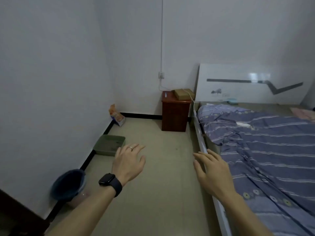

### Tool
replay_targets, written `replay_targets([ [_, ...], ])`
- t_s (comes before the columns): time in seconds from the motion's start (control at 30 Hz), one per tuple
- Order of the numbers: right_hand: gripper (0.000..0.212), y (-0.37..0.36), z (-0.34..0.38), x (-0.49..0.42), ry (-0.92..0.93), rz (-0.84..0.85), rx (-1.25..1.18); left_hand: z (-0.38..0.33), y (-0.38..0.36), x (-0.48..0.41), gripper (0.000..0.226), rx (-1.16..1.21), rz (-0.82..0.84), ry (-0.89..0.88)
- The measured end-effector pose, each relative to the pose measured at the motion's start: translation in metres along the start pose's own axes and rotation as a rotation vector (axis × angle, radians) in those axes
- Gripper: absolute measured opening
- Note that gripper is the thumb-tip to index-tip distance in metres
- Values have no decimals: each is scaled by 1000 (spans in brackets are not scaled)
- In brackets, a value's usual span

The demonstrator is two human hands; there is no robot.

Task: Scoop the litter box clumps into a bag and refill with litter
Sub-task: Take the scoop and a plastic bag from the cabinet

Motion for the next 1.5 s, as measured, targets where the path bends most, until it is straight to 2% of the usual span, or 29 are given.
replay_targets([
  [0.13,39,-24,-3,-58,-7,28,5,8,-9,-67,47,13,34,2],
  [0.27,48,-47,-16,-117,-2,24,10,10,-23,-130,47,19,40,-5],
  [0.4,42,-78,-39,-180,19,8,12,8,-46,-203,46,13,48,-11],
  [0.5,40,-103,-67,-232,7,-11,7,-1,-68,-263,45,5,46,-15],
  [0.67,41,-156,-125,-329,5,75,-36,-22,-106,-370,45,-17,80,11],
  [0.93,38,-227,-213,-463,-20,124,-105,-43,-169,-513,47,-45,172,68],
  [1.1,47,-276,-256,-537,-29,180,-137,-47,-221,-604,49,-36,241,88],
  [1.23,42,-315,-301,-603,-61,218,-127,-63,-259,-688,48,-11,261,87],
  [1.37,54,-349,-341,-665,-113,275,-130,-77,-305,-771,54,40,310,85],
  [1.5,44,-383,-378,-724,-149,329,-148,-89,-362,-839,55,56,388,93],
])
Point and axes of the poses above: each hand's wrist, its own x-axis away from the middle knuckle, its own y-axis out of the back of the hand, z = x × y, the point moved 10 cm from there along -x, towards the middle knuckle, and after that the axes turned 13 degrees about y, right-handed, at the moved point
